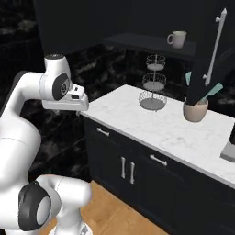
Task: Gather all objects into one cabinet and sort the glasses and bowls to opposite sides.
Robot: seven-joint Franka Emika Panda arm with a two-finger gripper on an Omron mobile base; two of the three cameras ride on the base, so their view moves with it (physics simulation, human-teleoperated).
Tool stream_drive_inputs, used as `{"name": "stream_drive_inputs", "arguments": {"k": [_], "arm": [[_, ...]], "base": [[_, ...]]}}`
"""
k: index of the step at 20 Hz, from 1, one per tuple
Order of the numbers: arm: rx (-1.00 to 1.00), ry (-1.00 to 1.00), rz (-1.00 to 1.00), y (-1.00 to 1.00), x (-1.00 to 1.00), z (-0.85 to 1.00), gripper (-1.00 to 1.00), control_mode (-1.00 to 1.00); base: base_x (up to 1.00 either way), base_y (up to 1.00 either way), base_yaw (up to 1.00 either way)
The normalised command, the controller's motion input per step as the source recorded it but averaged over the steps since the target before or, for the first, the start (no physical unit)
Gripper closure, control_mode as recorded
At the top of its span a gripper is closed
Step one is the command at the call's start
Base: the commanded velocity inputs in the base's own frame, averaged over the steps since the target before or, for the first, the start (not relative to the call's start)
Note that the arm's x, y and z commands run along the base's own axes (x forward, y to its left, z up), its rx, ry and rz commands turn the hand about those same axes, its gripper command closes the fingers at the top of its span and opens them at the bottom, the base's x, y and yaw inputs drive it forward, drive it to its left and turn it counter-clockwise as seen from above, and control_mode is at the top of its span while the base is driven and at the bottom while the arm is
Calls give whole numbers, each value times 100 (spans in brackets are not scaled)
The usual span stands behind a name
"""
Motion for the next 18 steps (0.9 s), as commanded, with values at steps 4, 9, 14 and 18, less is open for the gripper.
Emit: {"name": "stream_drive_inputs", "arguments": {"k": [4,9,14,18], "arm": [[0,0,0,0,0,0,-100,100],[0,0,0,0,0,0,-100,100],[0,0,0,0,0,0,-100,100],[0,0,0,0,0,0,-100,100]], "base": [[16,-13,-65],[54,3,-51],[60,29,-32],[38,14,-30]]}}
